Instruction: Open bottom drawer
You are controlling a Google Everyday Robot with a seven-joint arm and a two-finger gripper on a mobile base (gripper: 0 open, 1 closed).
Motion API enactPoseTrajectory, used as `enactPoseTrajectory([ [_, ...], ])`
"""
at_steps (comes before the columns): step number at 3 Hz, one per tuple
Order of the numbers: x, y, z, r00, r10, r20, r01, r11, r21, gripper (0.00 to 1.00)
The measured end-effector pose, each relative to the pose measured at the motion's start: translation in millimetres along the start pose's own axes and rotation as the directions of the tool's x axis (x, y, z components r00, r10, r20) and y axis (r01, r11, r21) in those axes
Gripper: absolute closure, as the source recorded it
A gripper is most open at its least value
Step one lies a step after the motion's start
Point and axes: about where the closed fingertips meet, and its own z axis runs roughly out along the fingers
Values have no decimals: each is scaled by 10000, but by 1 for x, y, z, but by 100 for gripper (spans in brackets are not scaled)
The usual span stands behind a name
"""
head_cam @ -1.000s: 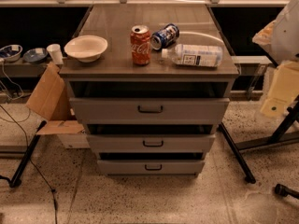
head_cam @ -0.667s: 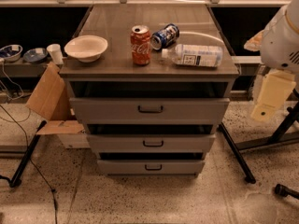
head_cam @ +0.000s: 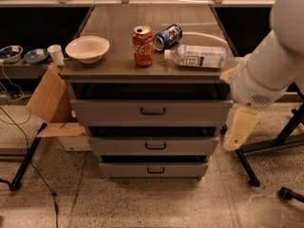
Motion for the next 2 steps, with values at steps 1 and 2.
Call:
enactPoseTrajectory([
  [1, -8, 21, 74, 9989, -420, 227, 425, 9989, -214, 0],
  [2, -14, 46, 143, 9960, -740, 497, 756, 9966, -323, 0],
])
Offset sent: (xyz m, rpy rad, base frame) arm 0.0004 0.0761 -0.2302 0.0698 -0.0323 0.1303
